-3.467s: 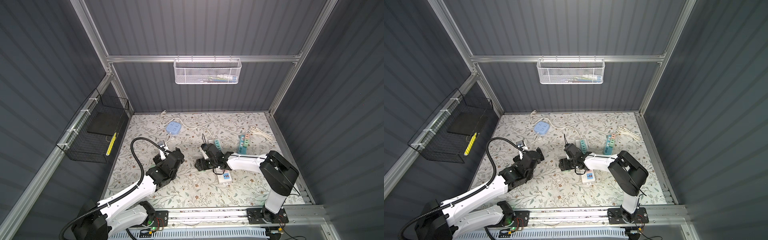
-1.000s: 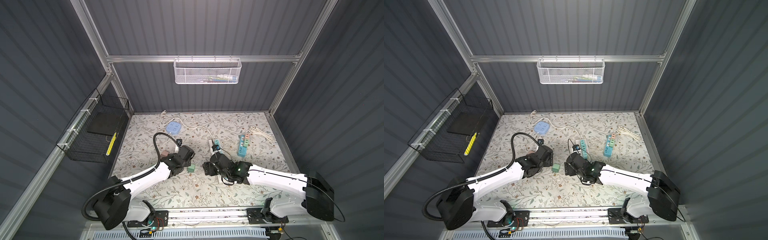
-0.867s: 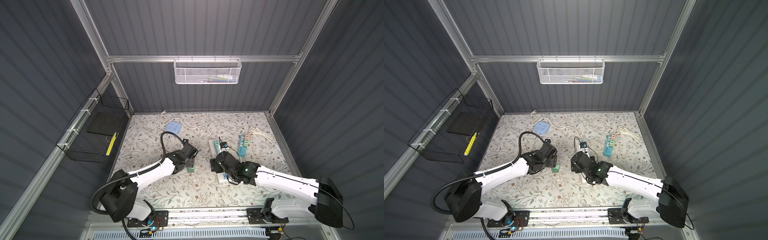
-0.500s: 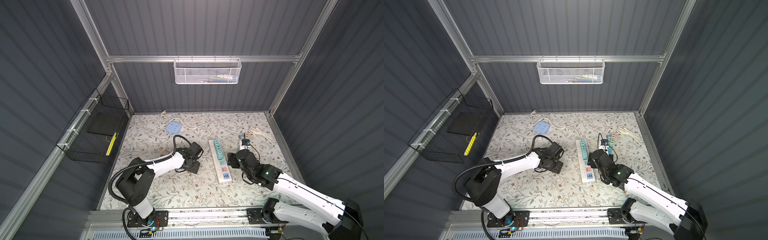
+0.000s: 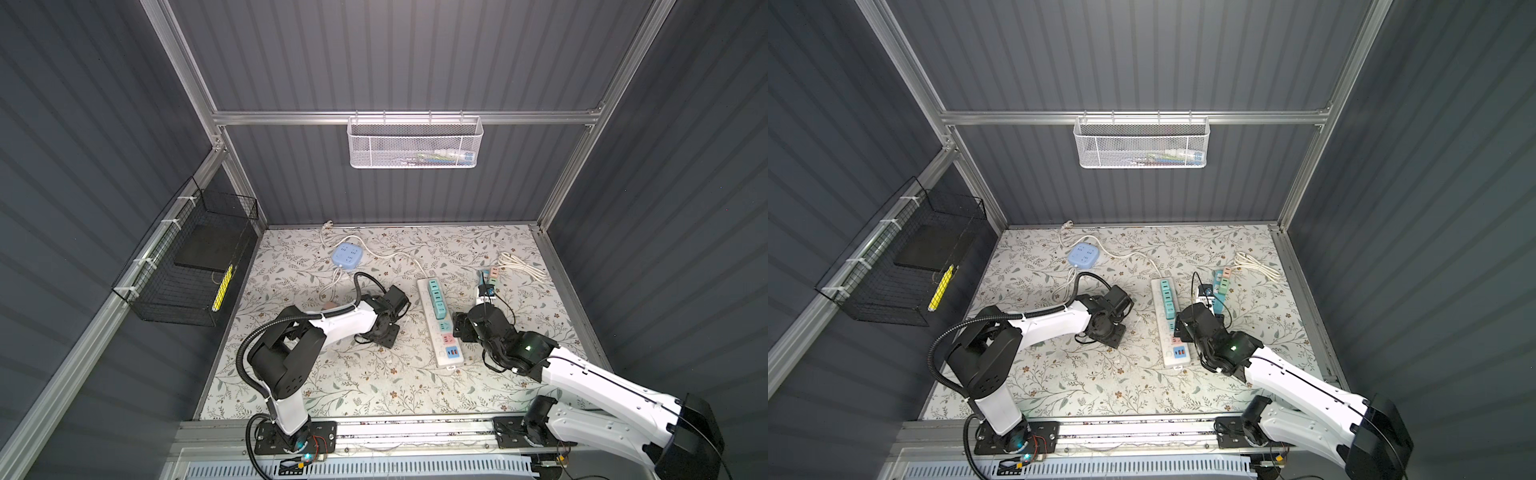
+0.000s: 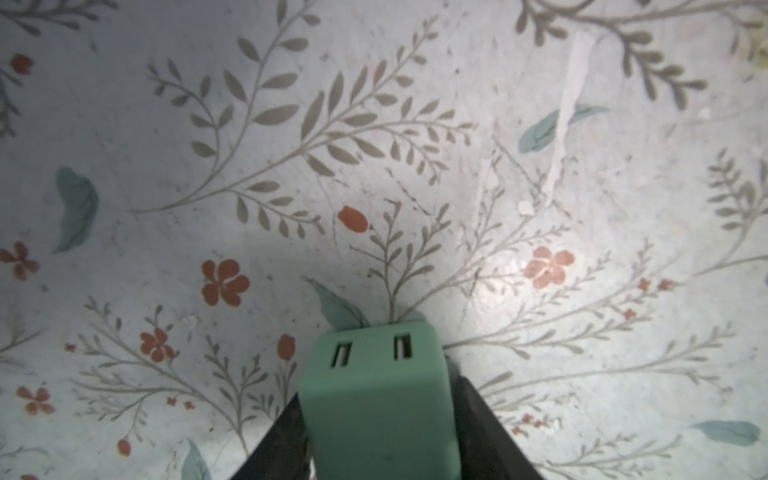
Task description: Insert the plug
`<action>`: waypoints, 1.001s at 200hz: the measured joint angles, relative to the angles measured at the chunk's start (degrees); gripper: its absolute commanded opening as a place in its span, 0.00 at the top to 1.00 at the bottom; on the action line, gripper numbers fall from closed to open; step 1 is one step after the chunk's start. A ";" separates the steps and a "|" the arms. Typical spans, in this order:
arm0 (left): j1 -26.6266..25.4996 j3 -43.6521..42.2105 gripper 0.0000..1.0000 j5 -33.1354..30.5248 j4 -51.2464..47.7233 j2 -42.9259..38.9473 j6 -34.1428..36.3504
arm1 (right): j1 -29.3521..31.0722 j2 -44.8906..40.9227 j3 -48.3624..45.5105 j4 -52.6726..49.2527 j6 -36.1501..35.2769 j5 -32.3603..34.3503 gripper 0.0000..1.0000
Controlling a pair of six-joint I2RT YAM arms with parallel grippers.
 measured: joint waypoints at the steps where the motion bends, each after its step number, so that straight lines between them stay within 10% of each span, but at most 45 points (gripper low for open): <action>1: 0.00 0.00 0.60 -0.02 -0.02 0.02 0.07 | 0.00 -0.02 -0.02 0.02 0.00 0.00 0.14; 80: -1.53 -2.01 0.79 -0.15 5.79 -5.33 1.99 | -1.66 -1.20 -0.17 0.28 -1.05 -0.98 0.14; 200: -10.43 -19.17 0.85 1.09 50.75 -14.34 14.69 | -12.15 -7.48 2.32 -4.17 -3.56 -21.79 0.18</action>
